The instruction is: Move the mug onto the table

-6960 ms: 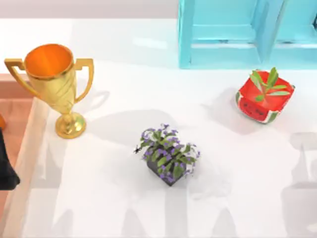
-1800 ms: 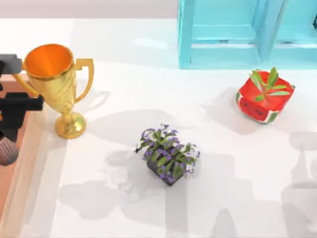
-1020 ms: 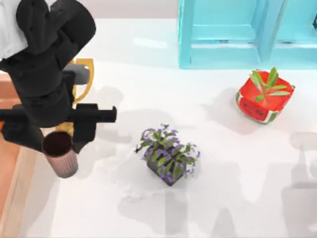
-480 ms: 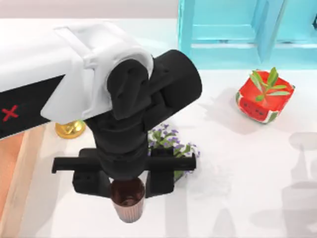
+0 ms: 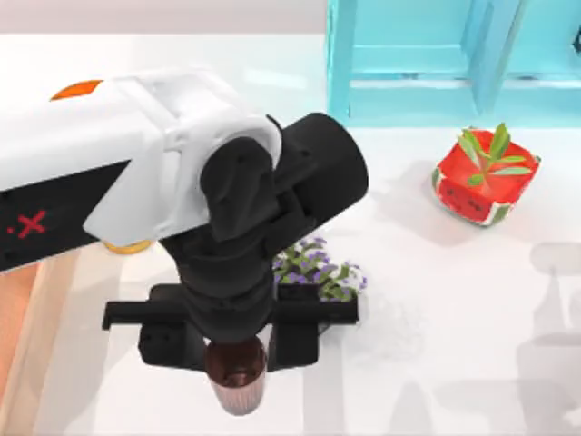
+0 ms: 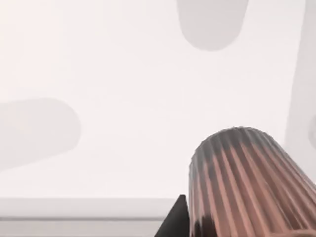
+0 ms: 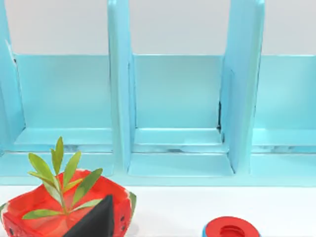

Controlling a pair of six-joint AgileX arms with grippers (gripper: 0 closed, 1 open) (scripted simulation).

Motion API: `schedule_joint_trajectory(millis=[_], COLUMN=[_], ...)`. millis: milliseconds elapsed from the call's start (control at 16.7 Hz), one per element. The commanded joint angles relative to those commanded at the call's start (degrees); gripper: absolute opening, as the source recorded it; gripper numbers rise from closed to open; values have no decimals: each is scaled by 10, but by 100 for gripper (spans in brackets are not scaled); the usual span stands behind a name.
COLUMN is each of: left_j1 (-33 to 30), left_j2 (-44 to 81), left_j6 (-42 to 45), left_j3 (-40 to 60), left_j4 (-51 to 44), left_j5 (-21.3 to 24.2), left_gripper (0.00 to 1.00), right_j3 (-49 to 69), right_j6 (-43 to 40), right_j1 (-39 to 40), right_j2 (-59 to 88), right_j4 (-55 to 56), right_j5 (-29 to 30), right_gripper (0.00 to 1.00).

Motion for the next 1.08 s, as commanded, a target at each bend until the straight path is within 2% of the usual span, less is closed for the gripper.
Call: schedule_joint_trajectory(millis=[300, 600, 1080], left_j1=[-3, -4, -4], left_j2=[11, 12, 12], left_j6=[-3, -3, -3], left_j3=[-85, -92, -92], left_j4=[99, 107, 107], left_j5=[0, 1, 1], left_gripper=[0, 0, 60], right_j3=[0, 0, 0], right_j6=[0, 0, 0], right_j1=[0, 0, 0], right_j2=[0, 0, 0], right_j4=[0, 0, 0], right_j5=[0, 0, 0], right_gripper=[100, 100, 100])
